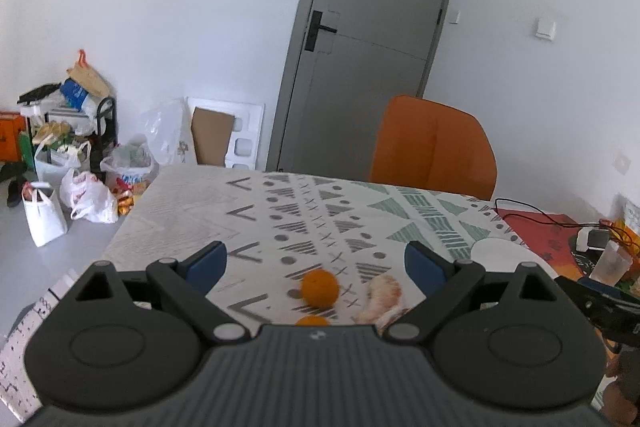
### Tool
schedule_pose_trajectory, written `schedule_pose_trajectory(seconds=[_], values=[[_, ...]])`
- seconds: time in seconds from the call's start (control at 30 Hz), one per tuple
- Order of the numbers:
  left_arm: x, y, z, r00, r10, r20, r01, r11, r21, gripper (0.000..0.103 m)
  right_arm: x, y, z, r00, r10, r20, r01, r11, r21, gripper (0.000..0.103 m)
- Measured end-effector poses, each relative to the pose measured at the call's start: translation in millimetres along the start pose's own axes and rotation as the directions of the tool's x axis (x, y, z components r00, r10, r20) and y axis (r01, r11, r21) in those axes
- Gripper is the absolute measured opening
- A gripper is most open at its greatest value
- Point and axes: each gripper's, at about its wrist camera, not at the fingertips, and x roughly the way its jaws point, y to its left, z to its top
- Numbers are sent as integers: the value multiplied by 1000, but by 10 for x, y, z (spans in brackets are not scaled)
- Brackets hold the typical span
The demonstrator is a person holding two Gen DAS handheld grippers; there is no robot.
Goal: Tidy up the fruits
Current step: 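Move both grippers back to the fruit cluster and grasp a small mandarin with the right, then grasp another dark red plum with the left gripper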
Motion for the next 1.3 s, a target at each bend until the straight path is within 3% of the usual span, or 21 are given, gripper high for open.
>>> schedule_pose_trajectory(seconds=[0.4, 0.77, 1.03, 1.1, 1.13, 1.17, 1.3], values=[[43, 396, -197, 999, -11, -35, 9, 998, -67, 95, 300, 291, -197, 990, 48, -133, -52, 998, -31, 102], [146, 709, -371, 996, -29, -83, 19, 993, -118, 93, 622, 579, -396, 960, 128, -248, -142, 989, -36, 83], [135, 825, -440, 996, -13, -90, 3, 994, -109, 92, 751, 729, -598, 942, 129, -311, -157, 986, -65, 78], [150, 814, -450, 995, -12, -94, 2, 995, -104, 92, 794, 714, -685, 930, 130, -343, -159, 986, -56, 69], [158, 806, -453, 995, -11, -96, 1, 995, -99, 92, 813, 706, -720, 922, 136, -363, -164, 985, -48, 40], [170, 788, -460, 995, -11, -99, 1, 996, -94, 92, 822, 697, -746, 915, 146, -377, -174, 984, -41, 21], [265, 699, -492, 992, -28, -122, 19, 997, -77, 83, 721, 717, -719, 929, 145, -341, -183, 980, -82, 21]])
